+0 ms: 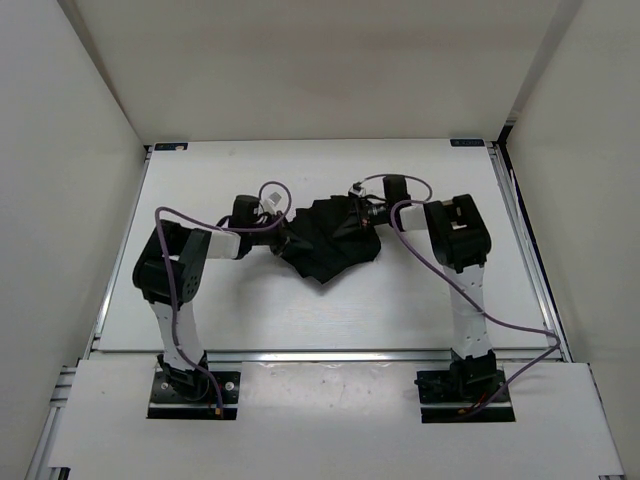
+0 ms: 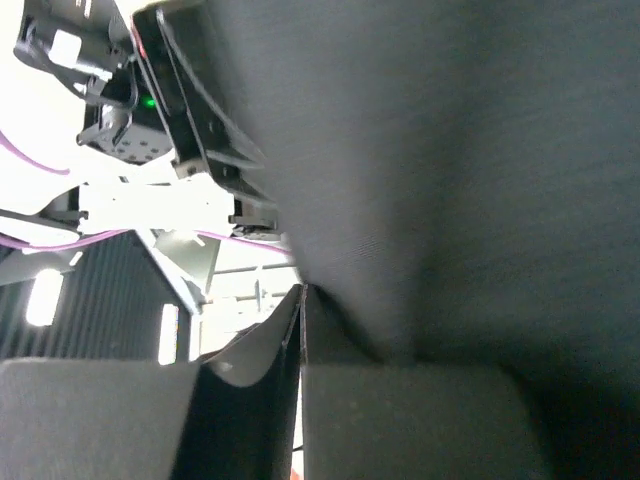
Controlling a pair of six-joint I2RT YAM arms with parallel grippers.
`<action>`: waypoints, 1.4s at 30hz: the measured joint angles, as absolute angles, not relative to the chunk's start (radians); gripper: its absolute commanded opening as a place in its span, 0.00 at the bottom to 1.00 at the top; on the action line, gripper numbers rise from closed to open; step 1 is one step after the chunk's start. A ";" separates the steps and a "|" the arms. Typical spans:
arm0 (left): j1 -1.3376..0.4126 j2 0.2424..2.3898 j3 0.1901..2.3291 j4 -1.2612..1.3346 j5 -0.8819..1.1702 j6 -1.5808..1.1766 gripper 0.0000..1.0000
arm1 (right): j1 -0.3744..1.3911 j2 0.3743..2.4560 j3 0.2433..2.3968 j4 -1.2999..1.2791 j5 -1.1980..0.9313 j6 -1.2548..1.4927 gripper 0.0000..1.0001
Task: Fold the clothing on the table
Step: Fold the skirt
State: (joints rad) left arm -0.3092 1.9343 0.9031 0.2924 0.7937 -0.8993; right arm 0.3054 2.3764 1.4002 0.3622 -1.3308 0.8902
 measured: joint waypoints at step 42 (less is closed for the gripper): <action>-0.165 1.626 0.981 0.128 0.625 -0.842 0.00 | 0.159 2.168 1.650 0.180 -1.234 0.744 0.00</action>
State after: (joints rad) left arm -0.1646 1.6260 0.9810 0.1284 0.6250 -0.8417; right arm 0.1585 2.1677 1.6497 0.1799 -1.2343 0.7444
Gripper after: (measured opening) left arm 0.020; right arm 0.002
